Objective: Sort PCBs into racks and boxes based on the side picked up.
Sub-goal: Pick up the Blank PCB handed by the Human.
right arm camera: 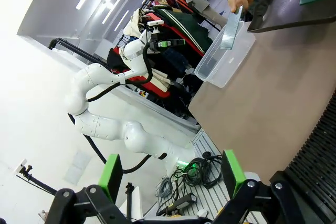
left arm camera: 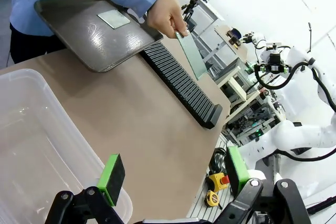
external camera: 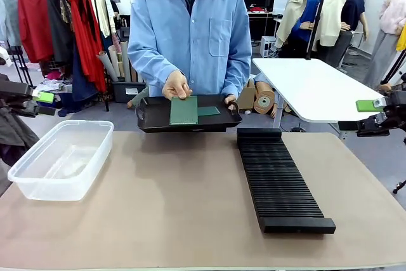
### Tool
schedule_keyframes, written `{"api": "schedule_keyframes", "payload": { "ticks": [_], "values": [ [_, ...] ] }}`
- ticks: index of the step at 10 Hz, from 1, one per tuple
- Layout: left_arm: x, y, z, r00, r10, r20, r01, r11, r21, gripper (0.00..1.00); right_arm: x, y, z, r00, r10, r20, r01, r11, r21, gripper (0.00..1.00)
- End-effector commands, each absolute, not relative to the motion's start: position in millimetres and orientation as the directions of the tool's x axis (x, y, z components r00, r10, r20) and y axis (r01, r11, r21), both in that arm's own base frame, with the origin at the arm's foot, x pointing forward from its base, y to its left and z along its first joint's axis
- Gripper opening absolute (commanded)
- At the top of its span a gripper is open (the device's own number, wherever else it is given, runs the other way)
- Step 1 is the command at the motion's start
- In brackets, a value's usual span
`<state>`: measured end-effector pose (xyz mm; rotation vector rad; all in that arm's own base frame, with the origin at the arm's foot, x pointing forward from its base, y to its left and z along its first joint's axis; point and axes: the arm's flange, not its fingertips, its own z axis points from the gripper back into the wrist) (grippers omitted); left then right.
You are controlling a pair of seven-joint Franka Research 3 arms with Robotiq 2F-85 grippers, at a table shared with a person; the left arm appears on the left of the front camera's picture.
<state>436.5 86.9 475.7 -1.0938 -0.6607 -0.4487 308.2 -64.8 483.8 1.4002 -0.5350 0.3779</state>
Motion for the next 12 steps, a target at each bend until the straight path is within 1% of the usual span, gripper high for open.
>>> {"api": "schedule_keyframes", "payload": {
  "ticks": [1, 6, 7, 8, 9, 10, 12],
  "values": [
    [436, 88, 478, 0.724, -0.014, 0.690, 0.635, 0.404, -0.658, 1.00, 311, -66, 488, 0.820, -0.055, 0.569, -0.559, 0.138, 0.818, 1.00],
    [440, 88, 475, 0.729, -0.006, 0.684, 0.630, 0.395, -0.668, 1.00, 311, -66, 488, 0.820, -0.055, 0.569, -0.559, 0.138, 0.818, 1.00],
    [445, 88, 474, 0.745, 0.027, 0.667, 0.612, 0.370, -0.699, 1.00, 311, -66, 488, 0.820, -0.055, 0.569, -0.559, 0.138, 0.818, 1.00],
    [454, 86, 468, 0.782, 0.054, 0.621, 0.579, 0.308, -0.755, 1.00, 311, -66, 488, 0.820, -0.055, 0.569, -0.559, 0.138, 0.818, 1.00],
    [466, 82, 461, 0.833, 0.080, 0.548, 0.517, 0.238, -0.822, 1.00, 311, -66, 488, 0.820, -0.055, 0.569, -0.559, 0.138, 0.818, 1.00],
    [476, 77, 452, 0.861, 0.081, 0.503, 0.477, 0.216, -0.852, 1.00, 311, -66, 488, 0.820, -0.055, 0.569, -0.559, 0.138, 0.818, 1.00],
    [493, 66, 438, 0.883, 0.079, 0.462, 0.444, 0.176, -0.879, 1.00, 311, -66, 488, 0.820, -0.055, 0.569, -0.559, 0.138, 0.818, 1.00]
  ]
}}
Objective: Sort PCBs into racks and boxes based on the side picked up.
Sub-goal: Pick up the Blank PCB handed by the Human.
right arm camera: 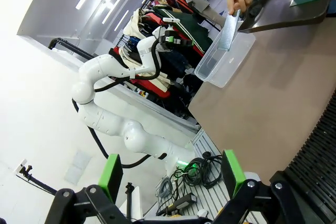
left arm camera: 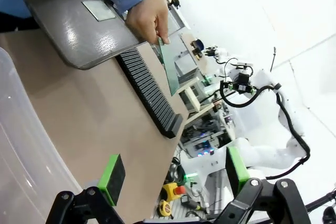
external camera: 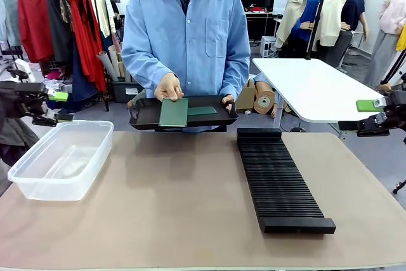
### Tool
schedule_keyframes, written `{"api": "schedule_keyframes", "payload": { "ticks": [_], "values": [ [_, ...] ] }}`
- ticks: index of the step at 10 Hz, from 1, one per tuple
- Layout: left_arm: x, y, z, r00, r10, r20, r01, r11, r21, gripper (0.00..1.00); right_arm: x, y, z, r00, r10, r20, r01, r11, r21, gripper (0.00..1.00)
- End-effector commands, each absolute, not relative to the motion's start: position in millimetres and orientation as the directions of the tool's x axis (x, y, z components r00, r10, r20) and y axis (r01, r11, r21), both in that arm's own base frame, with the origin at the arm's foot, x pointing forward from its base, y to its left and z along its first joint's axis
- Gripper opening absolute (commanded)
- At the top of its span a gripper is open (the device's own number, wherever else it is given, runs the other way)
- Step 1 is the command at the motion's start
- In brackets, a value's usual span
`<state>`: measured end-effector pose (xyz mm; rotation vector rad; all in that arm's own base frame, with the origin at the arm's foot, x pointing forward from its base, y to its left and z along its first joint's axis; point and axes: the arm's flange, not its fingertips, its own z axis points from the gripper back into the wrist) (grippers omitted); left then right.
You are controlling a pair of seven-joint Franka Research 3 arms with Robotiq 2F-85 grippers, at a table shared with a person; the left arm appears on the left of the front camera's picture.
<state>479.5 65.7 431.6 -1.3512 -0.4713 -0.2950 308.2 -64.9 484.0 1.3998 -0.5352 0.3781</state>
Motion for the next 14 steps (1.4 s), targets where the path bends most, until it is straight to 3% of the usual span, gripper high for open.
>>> {"api": "schedule_keyframes", "payload": {
  "ticks": [1, 6, 14],
  "values": [
    [503, 59, 429, 0.898, 0.076, 0.433, 0.419, 0.150, -0.896, 1.00, 311, -66, 488, 0.820, -0.055, 0.569, -0.559, 0.138, 0.818, 1.00],
    [543, -3, 392, 0.945, -0.025, 0.327, 0.328, 0.106, -0.939, 1.00, 311, -66, 488, 0.820, -0.055, 0.569, -0.559, 0.138, 0.818, 1.00],
    [574, -83, 375, 0.937, -0.057, 0.344, 0.345, 0.017, -0.938, 1.00, 311, -66, 488, 0.820, -0.055, 0.569, -0.559, 0.138, 0.818, 1.00]
  ]
}}
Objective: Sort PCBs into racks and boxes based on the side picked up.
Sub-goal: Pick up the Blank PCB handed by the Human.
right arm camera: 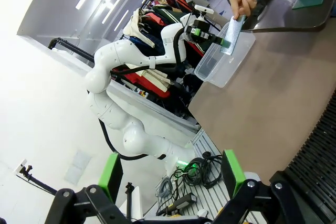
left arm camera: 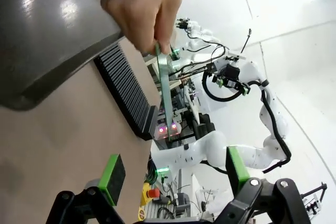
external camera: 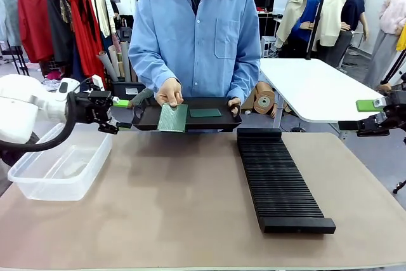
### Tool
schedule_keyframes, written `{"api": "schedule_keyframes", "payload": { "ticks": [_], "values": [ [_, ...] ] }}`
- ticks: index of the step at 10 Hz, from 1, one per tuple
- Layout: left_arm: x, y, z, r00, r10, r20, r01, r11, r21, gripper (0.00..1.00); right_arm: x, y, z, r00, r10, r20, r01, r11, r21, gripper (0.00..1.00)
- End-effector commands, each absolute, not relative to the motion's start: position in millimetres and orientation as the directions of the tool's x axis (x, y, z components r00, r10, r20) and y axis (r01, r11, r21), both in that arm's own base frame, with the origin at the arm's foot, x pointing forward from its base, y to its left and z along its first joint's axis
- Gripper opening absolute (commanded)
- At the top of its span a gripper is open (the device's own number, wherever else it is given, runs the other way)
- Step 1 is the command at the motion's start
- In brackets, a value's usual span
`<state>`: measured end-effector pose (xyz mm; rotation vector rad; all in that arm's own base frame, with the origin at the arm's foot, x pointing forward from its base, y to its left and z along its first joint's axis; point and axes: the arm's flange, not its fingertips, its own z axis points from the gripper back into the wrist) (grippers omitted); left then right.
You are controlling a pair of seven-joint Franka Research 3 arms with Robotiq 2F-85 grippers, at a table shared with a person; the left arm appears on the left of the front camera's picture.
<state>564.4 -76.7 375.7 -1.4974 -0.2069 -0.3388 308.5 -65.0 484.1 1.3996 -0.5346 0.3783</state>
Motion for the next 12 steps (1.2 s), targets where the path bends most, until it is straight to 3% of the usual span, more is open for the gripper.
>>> {"api": "schedule_keyframes", "payload": {
  "ticks": [1, 12],
  "values": [
    [576, -91, 372, 0.936, -0.054, 0.347, 0.347, 0.003, -0.938, 1.00, 311, -66, 488, 0.820, -0.055, 0.569, -0.559, 0.138, 0.818, 1.00],
    [590, -185, 342, 0.924, -0.058, 0.379, 0.378, -0.027, -0.925, 1.00, 311, -66, 488, 0.820, -0.055, 0.569, -0.559, 0.138, 0.818, 1.00]
  ]
}}
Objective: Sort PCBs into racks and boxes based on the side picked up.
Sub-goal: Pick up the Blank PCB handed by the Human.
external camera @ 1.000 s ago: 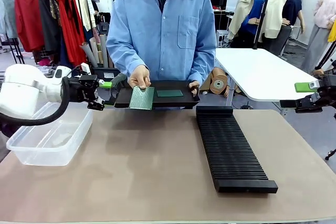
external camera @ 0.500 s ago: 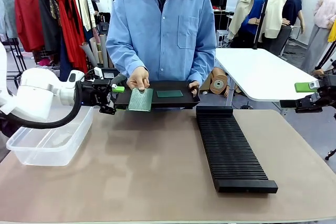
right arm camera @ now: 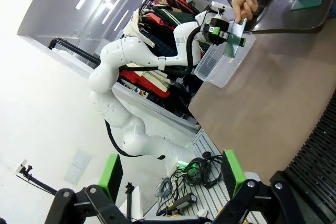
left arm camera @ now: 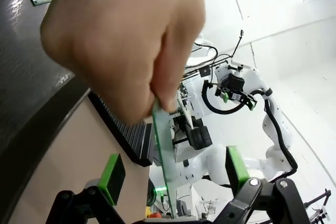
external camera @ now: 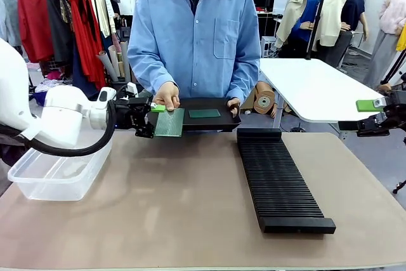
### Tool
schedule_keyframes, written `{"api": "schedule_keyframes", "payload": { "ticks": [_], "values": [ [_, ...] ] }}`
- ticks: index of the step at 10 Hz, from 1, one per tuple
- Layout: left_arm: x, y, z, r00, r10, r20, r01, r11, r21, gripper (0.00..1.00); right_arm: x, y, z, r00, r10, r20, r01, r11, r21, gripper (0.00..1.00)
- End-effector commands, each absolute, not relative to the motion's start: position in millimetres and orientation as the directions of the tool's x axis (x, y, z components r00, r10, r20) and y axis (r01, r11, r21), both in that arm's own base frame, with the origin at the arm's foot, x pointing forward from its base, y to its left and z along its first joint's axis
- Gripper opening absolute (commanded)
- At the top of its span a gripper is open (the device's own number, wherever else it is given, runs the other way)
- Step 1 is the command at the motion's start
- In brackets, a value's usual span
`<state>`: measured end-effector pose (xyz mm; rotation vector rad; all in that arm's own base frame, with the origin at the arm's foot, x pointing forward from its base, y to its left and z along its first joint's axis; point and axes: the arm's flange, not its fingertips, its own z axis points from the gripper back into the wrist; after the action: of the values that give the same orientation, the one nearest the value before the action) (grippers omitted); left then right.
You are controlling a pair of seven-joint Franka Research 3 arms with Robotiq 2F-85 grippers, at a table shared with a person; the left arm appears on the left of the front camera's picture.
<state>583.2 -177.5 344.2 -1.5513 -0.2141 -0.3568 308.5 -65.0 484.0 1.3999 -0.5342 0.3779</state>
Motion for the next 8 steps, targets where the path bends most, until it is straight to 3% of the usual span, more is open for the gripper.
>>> {"api": "schedule_keyframes", "payload": {
  "ticks": [1, 2, 3, 7, 8],
  "values": [
    [589.6, -190.5, 340.2, 0.923, -0.061, 0.379, 0.379, -0.020, -0.925, 1.00, 310.7, -65.6, 488.2, 0.820, -0.055, 0.569, -0.559, 0.138, 0.818, 1.00],
    [589.0, -193.1, 338.6, 0.922, -0.062, 0.383, 0.383, -0.017, -0.924, 0.94, 310.7, -65.6, 488.2, 0.820, -0.055, 0.569, -0.559, 0.138, 0.818, 1.00],
    [588.9, -193.1, 337.8, 0.921, -0.056, 0.386, 0.385, -0.020, -0.923, 0.79, 310.7, -65.6, 488.2, 0.820, -0.055, 0.569, -0.559, 0.138, 0.818, 1.00],
    [589.0, -190.4, 339.2, 0.921, -0.039, 0.387, 0.386, -0.035, -0.922, 0.02, 310.7, -65.6, 488.2, 0.820, -0.055, 0.569, -0.559, 0.138, 0.818, 1.00],
    [588.9, -190.4, 339.7, 0.922, -0.038, 0.386, 0.385, -0.037, -0.922, 0.00, 310.7, -65.6, 488.2, 0.820, -0.055, 0.569, -0.559, 0.138, 0.818, 1.00]
  ]
}}
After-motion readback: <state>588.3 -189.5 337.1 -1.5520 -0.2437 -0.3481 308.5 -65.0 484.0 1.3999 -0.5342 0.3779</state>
